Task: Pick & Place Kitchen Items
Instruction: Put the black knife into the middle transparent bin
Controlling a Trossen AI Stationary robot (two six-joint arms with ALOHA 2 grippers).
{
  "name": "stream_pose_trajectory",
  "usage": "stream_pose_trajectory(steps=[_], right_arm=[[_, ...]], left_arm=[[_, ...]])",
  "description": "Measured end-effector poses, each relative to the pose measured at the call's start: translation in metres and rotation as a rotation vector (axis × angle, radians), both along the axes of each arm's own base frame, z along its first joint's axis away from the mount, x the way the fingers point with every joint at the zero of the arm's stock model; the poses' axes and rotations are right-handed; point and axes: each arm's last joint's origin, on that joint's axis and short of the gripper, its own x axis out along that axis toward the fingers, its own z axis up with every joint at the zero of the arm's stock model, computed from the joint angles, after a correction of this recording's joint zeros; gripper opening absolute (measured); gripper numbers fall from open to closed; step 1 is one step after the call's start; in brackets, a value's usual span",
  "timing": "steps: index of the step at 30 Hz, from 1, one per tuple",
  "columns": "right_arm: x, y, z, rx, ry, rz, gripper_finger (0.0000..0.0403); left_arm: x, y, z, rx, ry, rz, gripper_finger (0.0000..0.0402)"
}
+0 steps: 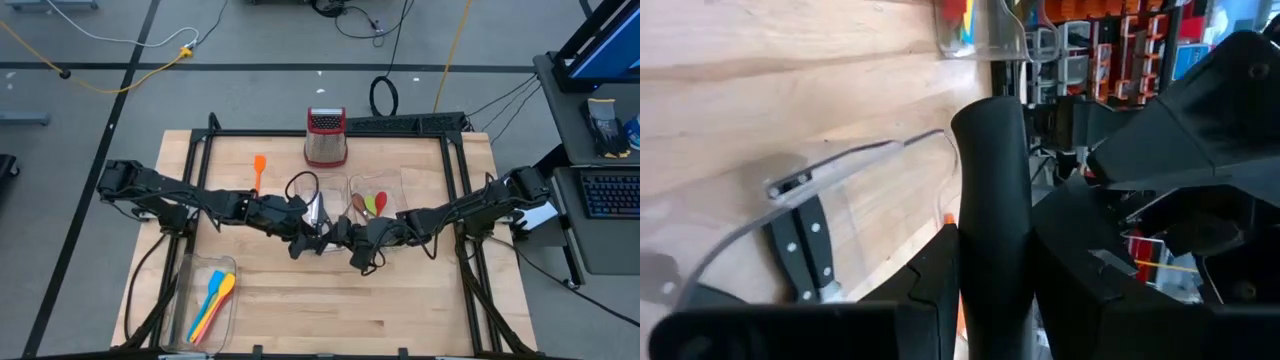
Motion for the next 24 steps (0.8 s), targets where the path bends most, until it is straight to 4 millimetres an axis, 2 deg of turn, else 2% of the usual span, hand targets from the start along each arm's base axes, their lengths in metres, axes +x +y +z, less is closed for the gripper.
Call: stream_pose_trajectory(steps=[6, 15, 22, 24], right_arm=[[-0.001, 0.0, -0.002, 0.026, 0.017, -0.008, 0.0091], [0.0, 0.001, -0.001, 0.021, 0.004, -0.003, 0.0091], [0.0, -0.003, -0.001, 0.056, 0.011, -0.028, 0.0091], [0.0, -0.004, -0.001, 0.064, 0.01, -0.029, 0.0091]], left_arm=[[0.0, -0.002, 0.0, -0.007, -0.006, -0.02, 0.0253], [0.008, -0.007, -0.018, 0.009, 0.051, -0.024, 0.0253], [0.022, -0.011, -0.028, -0.002, 0.008, -0.062, 0.0253], [0.021, -0.01, -0.033, 0.011, 0.041, -0.073, 0.0253]])
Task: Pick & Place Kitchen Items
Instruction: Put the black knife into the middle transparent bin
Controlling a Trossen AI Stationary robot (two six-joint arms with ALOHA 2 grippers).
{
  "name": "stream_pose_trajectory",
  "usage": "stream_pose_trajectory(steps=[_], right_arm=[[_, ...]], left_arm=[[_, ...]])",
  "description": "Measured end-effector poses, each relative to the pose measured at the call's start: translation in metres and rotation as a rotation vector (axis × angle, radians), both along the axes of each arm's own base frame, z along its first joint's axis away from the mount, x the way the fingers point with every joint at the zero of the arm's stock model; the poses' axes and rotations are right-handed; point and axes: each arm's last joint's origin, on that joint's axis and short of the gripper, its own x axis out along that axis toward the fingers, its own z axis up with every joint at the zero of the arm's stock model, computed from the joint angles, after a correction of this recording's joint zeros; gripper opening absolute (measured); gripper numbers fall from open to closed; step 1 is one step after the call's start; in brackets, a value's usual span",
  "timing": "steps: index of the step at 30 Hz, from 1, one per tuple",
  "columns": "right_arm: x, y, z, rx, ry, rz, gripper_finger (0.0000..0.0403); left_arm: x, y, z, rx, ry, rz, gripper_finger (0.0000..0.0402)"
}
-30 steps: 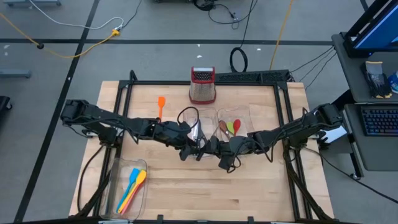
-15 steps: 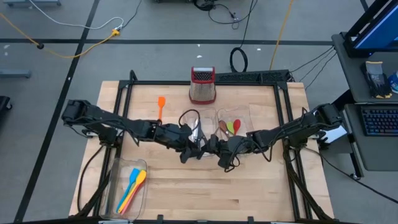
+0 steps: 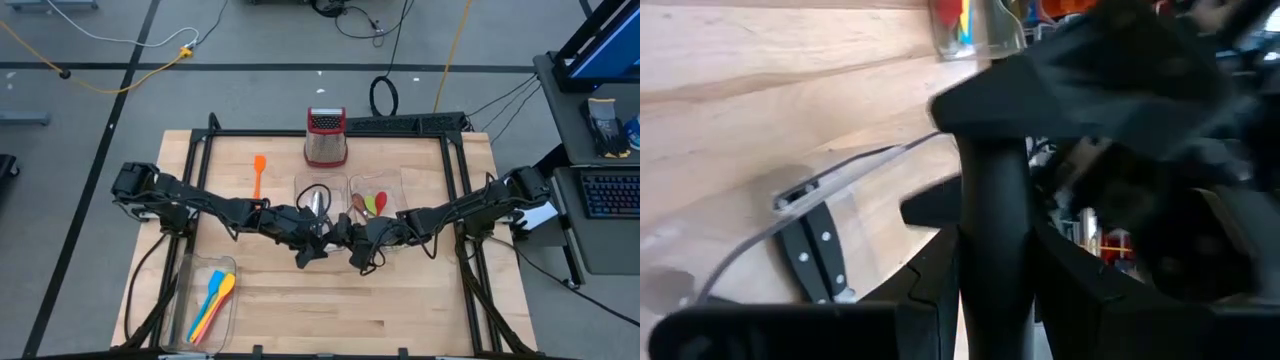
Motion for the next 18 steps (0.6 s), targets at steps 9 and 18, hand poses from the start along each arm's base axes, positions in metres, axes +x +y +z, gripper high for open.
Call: stream_pose_trajectory(steps=[9, 18], right_arm=[[-0.001, 0.001, -0.002, 0.05, 0.026, 0.039, 0.0091], [-0.002, 0.001, -0.004, 0.075, 0.047, 0.04, 0.0091]], left_arm=[[0.006, 0.011, 0.0, 0.002, -0.031, 0.018, 0.0189], [0.007, 0.017, 0.001, -0.004, -0.05, -0.072, 0.0054]])
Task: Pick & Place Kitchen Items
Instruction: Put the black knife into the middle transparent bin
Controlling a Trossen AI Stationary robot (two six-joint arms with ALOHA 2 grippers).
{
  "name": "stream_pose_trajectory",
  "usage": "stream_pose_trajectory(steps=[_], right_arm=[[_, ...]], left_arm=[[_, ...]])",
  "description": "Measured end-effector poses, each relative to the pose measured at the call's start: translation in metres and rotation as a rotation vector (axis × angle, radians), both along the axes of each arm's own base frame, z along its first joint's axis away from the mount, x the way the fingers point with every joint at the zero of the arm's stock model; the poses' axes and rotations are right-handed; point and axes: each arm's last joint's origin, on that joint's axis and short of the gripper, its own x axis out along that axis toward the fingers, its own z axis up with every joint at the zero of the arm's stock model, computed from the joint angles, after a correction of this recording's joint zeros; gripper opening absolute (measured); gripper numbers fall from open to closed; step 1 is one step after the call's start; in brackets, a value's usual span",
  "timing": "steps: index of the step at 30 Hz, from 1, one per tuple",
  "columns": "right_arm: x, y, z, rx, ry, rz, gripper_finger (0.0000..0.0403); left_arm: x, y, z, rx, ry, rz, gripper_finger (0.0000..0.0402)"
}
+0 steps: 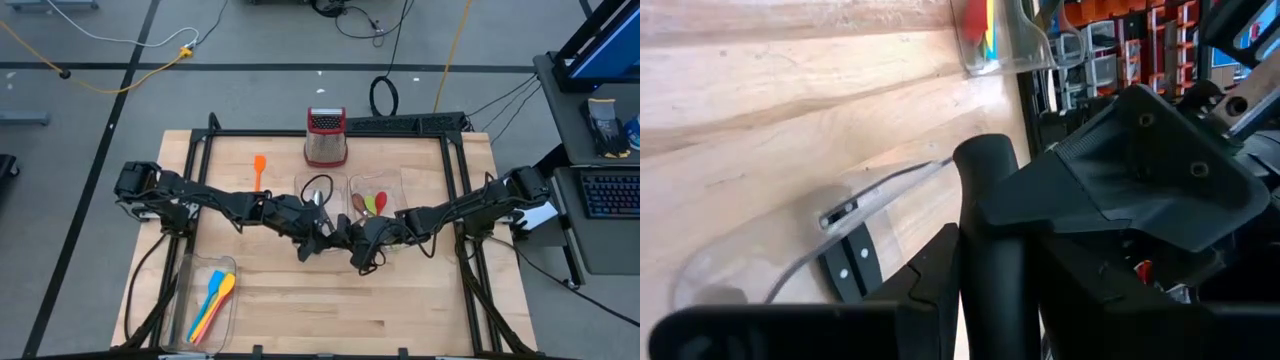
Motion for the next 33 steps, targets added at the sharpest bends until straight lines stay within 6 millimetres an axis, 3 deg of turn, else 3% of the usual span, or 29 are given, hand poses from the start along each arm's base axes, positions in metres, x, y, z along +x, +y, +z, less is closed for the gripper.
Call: stream_pose_trajectory(steps=[15, 22, 28, 33], right_arm=[[0.0, 0.0, 0.0, 0.043, -0.005, -0.039, 0.0094], [-0.002, 0.008, 0.003, 0.14, -0.03, -0.151, 0.0195], [-0.006, 0.021, 0.002, 0.197, -0.033, -0.178, 0.0225], [-0.011, 0.032, 0.002, 0.164, -0.053, -0.226, 0.0221]], left_arm=[[-0.003, -0.002, -0.003, -0.004, 0.049, -0.019, 0.0054], [-0.01, -0.001, -0.015, -0.01, 0.189, 0.005, 0.0054], [-0.023, 0.005, -0.003, 0.042, 0.234, 0.143, 0.0053], [-0.035, 0.009, 0.023, 0.062, 0.151, 0.253, 0.0053]])
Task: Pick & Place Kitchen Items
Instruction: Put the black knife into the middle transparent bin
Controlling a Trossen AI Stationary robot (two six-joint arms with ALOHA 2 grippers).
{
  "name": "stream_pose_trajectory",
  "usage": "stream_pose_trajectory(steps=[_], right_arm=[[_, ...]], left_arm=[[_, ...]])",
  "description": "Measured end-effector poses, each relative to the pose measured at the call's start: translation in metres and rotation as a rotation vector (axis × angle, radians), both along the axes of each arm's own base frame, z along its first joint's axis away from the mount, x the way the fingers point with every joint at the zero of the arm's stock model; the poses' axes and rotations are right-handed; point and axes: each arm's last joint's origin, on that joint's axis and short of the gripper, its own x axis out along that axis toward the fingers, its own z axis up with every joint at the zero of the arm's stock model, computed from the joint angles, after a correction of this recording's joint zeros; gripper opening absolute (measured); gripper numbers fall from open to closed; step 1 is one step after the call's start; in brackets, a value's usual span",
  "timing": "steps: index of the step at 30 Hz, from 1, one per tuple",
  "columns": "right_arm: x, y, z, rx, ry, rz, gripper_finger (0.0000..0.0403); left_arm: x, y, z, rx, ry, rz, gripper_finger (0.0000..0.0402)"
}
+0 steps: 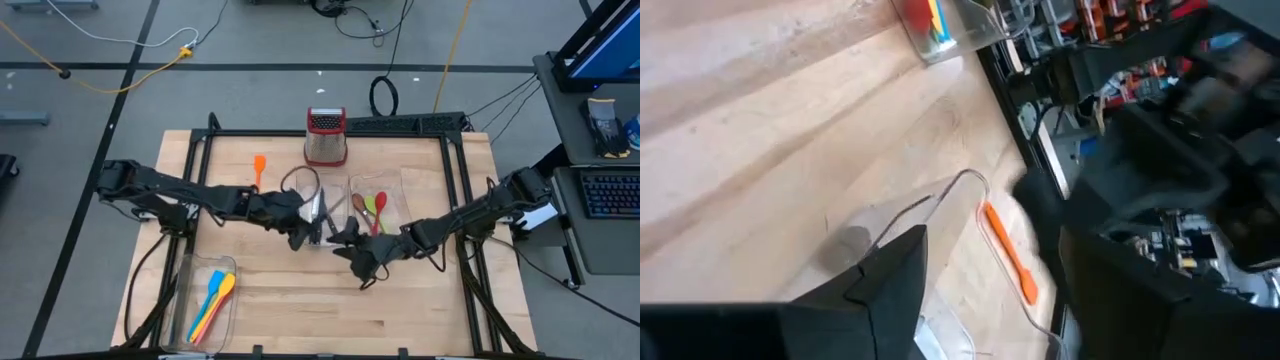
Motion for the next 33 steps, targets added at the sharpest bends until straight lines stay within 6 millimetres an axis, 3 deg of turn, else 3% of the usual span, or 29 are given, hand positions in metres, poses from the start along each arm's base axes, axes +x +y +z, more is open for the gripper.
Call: stream_pose_trajectory(steps=[6, 23, 29, 33], right_arm=[[-0.007, 0.014, 0.001, -0.01, -0.031, -0.089, 0.0215], [-0.052, 0.075, 0.007, -0.19, -0.163, -0.289, 0.0215], [-0.064, 0.087, 0.008, -0.25, -0.184, -0.319, 0.0215], [-0.068, 0.091, 0.009, -0.256, -0.196, -0.337, 0.0215]], left_arm=[[-0.011, 0.0, 0.017, -0.031, -0.053, 0.111, 0.0053], [-0.013, 0.02, 0.007, -0.273, 0.051, 0.366, 0.0053], [0.0, 0.011, -0.013, -0.336, 0.138, 0.357, 0.0053], [0.013, 0.018, -0.021, -0.335, 0.211, 0.354, 0.0053]])
